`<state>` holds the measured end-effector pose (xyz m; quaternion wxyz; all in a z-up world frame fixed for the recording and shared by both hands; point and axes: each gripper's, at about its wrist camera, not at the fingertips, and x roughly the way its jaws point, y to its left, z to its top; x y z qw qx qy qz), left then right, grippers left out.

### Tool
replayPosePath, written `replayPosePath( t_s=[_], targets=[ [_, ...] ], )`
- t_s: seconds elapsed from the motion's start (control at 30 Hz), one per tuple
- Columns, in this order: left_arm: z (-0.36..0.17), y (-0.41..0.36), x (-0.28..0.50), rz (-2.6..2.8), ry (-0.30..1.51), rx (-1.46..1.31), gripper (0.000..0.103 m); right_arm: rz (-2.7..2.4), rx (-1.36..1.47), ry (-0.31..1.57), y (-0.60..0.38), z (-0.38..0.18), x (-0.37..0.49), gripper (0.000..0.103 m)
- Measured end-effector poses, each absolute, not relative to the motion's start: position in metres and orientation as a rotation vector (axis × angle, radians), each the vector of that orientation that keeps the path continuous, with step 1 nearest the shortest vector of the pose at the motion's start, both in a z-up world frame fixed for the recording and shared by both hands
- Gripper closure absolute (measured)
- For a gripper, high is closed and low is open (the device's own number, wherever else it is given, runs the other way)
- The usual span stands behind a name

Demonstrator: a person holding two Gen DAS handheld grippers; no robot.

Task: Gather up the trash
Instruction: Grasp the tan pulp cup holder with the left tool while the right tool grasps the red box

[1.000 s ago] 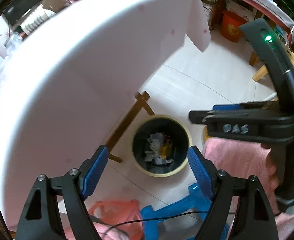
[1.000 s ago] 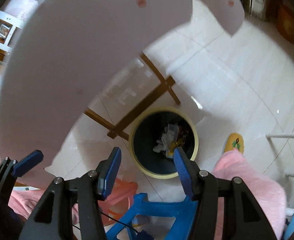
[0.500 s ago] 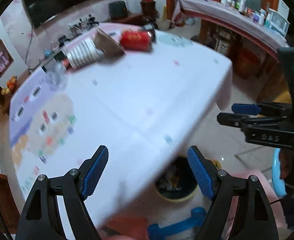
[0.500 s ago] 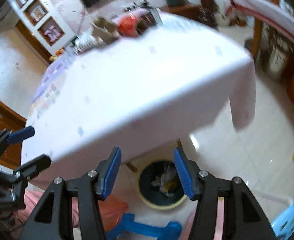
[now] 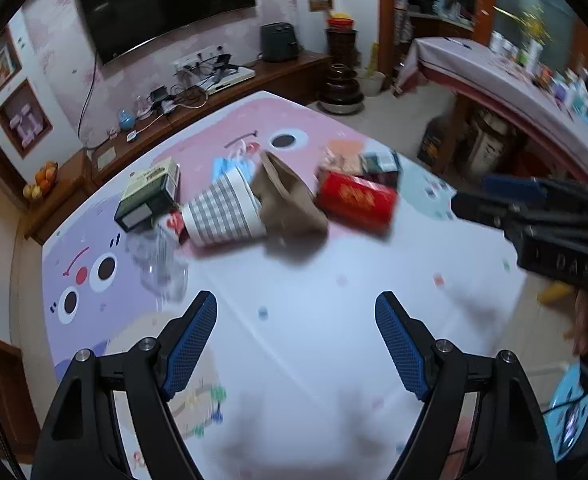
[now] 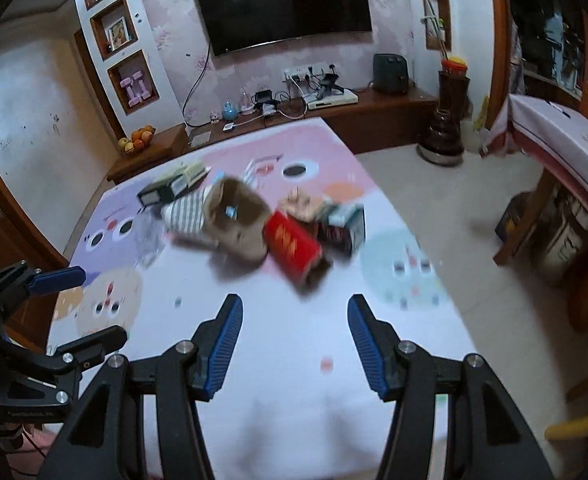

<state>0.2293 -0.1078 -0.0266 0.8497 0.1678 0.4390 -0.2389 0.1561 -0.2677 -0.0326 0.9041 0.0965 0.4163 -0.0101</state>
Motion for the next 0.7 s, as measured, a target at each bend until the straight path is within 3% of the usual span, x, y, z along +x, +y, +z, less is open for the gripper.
replayPosePath(
  t_s=[0.3, 0.63, 0.7],
  targets=[
    [-0.046, -0.128, 0.331, -0.393, 1.021, 0.212, 0.023, -0.022, 0.159, 0.915, -0.278, -0.065, 0.241, 0.048],
    [-0.093, -0.146, 0.372, -0.332, 1.095, 0.22, 0.023, 0.032, 0.103, 1.011, -0.265, -0.114, 0.268, 0.048],
    [-0.099, -0.151, 0.374, -0.325, 1.097, 0.238, 0.027, 0.031, 0.091, 1.019, -0.264, -0.119, 0.271, 0.048]
  ],
)
